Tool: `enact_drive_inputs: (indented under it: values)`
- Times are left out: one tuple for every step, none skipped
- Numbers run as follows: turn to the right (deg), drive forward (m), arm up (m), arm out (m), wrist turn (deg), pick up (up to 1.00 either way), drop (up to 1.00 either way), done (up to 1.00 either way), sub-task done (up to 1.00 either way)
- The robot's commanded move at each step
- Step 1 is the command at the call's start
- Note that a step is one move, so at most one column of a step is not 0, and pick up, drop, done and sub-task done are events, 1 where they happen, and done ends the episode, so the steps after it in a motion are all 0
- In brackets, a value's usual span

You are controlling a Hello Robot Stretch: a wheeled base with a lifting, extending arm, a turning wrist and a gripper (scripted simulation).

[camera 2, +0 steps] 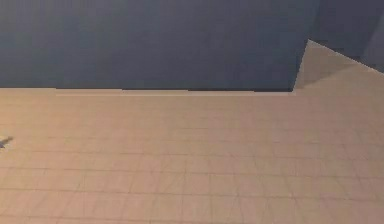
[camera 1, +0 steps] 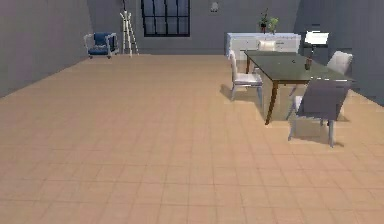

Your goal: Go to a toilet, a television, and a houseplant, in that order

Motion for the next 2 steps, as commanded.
enact_drive_inputs:
  values:
    - [0.0, 1.0, 0.0, 0.0, 0.0, 0.0, 0.0, 0.0, 0.0]
    - [0.0, 1.0, 0.0, 0.0, 0.0, 0.0, 0.0, 0.0, 0.0]
